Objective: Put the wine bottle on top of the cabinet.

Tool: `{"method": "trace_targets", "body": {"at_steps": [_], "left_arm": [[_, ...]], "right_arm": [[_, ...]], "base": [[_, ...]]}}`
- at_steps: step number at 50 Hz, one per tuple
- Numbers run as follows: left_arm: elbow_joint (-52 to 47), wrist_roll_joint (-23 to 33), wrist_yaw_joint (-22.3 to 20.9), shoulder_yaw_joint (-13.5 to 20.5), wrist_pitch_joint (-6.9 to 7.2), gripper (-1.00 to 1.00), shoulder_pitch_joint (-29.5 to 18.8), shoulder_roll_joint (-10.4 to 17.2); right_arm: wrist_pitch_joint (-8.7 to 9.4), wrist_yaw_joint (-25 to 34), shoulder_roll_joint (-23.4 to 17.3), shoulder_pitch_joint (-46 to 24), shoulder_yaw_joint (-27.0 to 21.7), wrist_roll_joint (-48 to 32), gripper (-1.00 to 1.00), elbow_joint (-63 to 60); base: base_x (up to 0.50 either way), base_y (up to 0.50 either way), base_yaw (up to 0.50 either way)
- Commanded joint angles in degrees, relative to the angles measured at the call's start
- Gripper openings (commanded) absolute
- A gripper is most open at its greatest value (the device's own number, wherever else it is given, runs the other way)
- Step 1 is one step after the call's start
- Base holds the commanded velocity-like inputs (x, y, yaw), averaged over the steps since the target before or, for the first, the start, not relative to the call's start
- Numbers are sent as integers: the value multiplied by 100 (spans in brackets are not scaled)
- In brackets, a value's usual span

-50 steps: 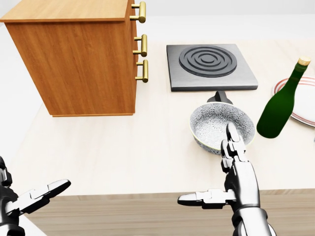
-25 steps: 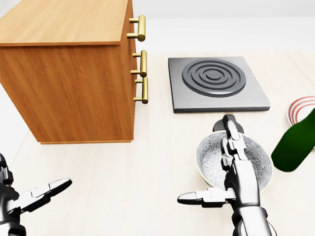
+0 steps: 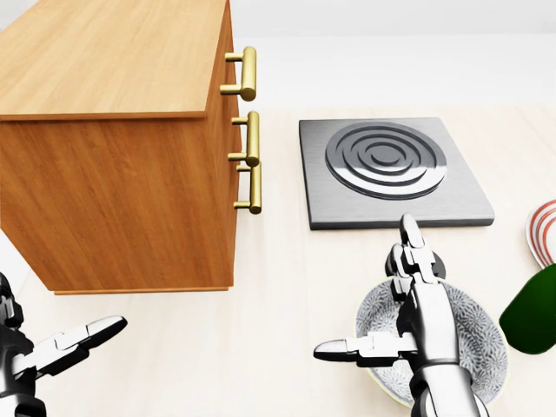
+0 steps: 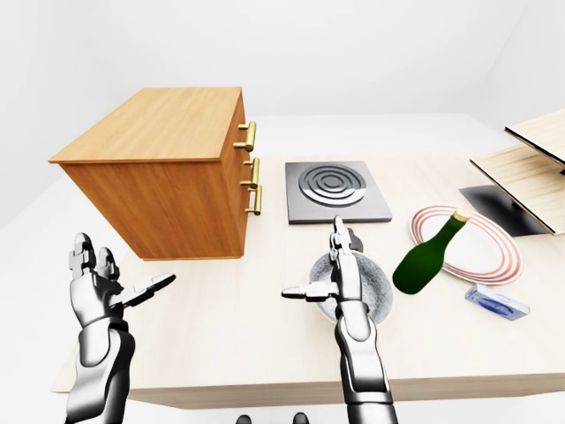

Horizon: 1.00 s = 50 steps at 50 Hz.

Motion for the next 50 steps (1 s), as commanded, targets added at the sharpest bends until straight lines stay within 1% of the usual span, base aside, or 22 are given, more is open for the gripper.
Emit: {"method": "trace_targets", "body": {"at_steps": [1,15,21,23,24,29,30,31,32,34,35,36,38,39,40,44,47,48,50], "left_arm": [[-10,12,12,0,0,100,21,3],[29,1,7,5,0,100,14,6],[16,5,8,2,0,100,24,3],[23,6,8,3,0,100,20,4],[22,7,9,2,0,100,20,4],[3,9,20,5,0,100,28,2],[12,11,21,7,0,100,24,3],[12,12,21,7,0,100,24,3],[18,3,19,12,0,100,28,2],[20,-3,17,16,0,100,27,3],[18,-3,21,13,0,100,24,3],[22,-6,22,14,0,100,19,4],[30,-16,21,18,0,100,15,6],[30,-17,22,18,0,100,15,6],[30,-18,22,18,0,100,17,6],[-14,-23,16,20,0,100,47,0],[-10,-24,10,22,0,100,49,-3],[-8,-20,13,22,0,100,47,-3],[3,-17,14,21,0,100,42,-3]], "right_arm": [[-12,-27,3,2,2,-17,100,23],[-28,-64,5,1,0,-18,100,23],[-7,-34,-3,9,2,0,100,24],[-18,-31,0,15,-1,9,100,17],[-53,-56,6,41,0,-11,100,-32],[-54,-130,10,71,-15,-49,100,-69],[1,-235,36,120,-94,16,100,-177],[5,-246,33,123,-94,25,100,-184],[57,-328,6,174,-89,-90,100,-302],[77,-401,10,199,-113,-124,100,-407],[267,-527,36,236,-199,-68,100,-661],[328,-564,46,271,-228,-14,100,-813],[386,-817,89,349,-314,-23,100,-1087],[389,-833,83,353,-310,-16,100,-1098],[358,-977,107,387,-361,-25,100,-1198],[96,-1389,157,519,-524,13,100,-1289],[58,-1521,147,547,-583,38,100,-1334],[-7,-1588,141,586,-626,19,100,-1397],[-61,-1721,153,629,-721,40,100,-1490]], "base": [[0,0,0],[0,0,0],[0,0,0],[0,0,0],[0,0,0],[0,0,0],[0,0,0],[0,0,0],[0,0,0],[0,0,0],[0,0,0],[0,0,0],[0,0,0],[0,0,0],[0,0,0],[0,0,0],[0,0,0],[0,0,0],[0,0,0]]}}
